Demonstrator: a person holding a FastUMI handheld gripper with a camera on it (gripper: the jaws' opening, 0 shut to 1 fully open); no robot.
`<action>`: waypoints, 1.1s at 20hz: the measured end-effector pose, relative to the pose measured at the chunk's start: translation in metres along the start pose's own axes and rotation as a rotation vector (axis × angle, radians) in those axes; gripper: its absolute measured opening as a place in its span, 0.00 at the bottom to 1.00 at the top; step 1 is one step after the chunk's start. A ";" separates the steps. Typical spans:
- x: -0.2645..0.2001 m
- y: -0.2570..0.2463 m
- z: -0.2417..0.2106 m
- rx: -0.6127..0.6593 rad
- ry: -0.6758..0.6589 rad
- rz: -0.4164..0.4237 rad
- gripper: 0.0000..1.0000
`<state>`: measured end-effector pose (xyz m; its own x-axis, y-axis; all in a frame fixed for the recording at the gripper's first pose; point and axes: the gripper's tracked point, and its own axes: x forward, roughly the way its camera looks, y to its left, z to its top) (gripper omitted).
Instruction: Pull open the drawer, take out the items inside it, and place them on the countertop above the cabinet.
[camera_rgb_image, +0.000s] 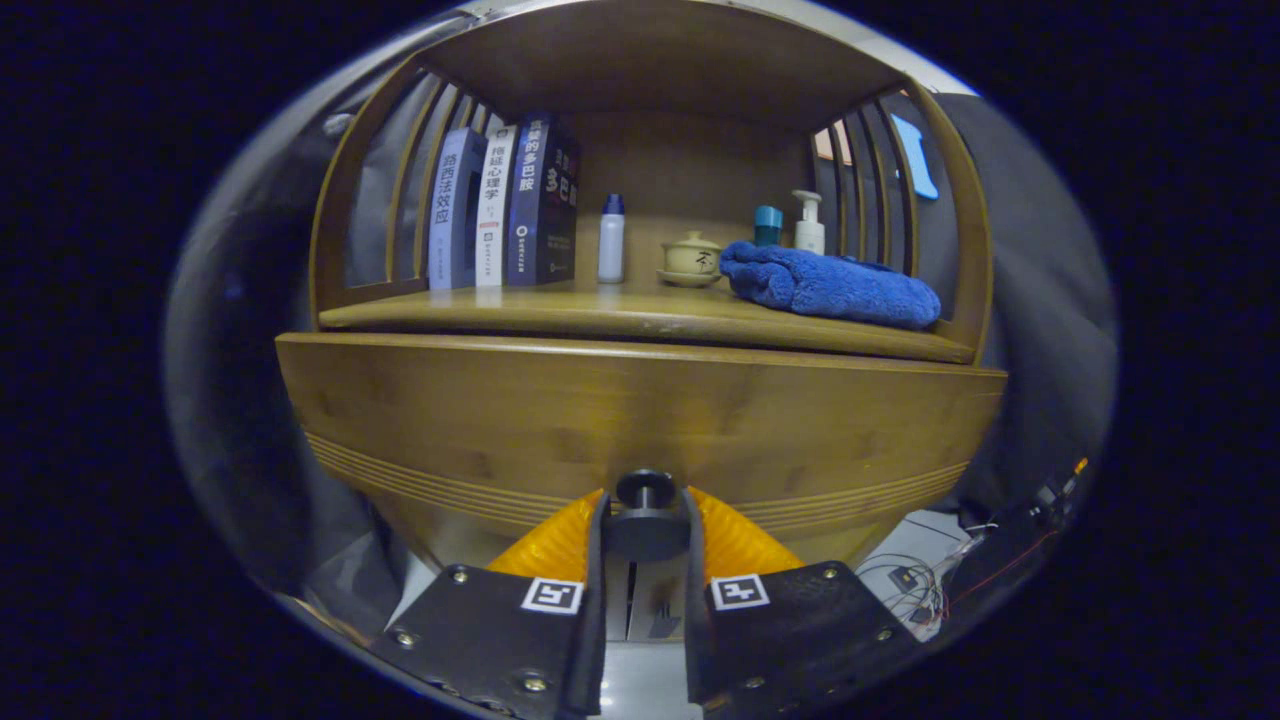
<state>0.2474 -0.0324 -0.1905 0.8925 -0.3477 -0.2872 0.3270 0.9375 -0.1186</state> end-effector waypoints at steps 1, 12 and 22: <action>-0.009 -0.001 -0.003 -0.001 0.003 0.004 0.32; -0.082 -0.005 -0.028 0.052 0.069 0.029 0.32; -0.122 0.003 -0.044 0.075 0.123 0.063 0.32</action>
<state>0.1258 0.0120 -0.1977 0.8687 -0.2824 -0.4069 0.2980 0.9542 -0.0261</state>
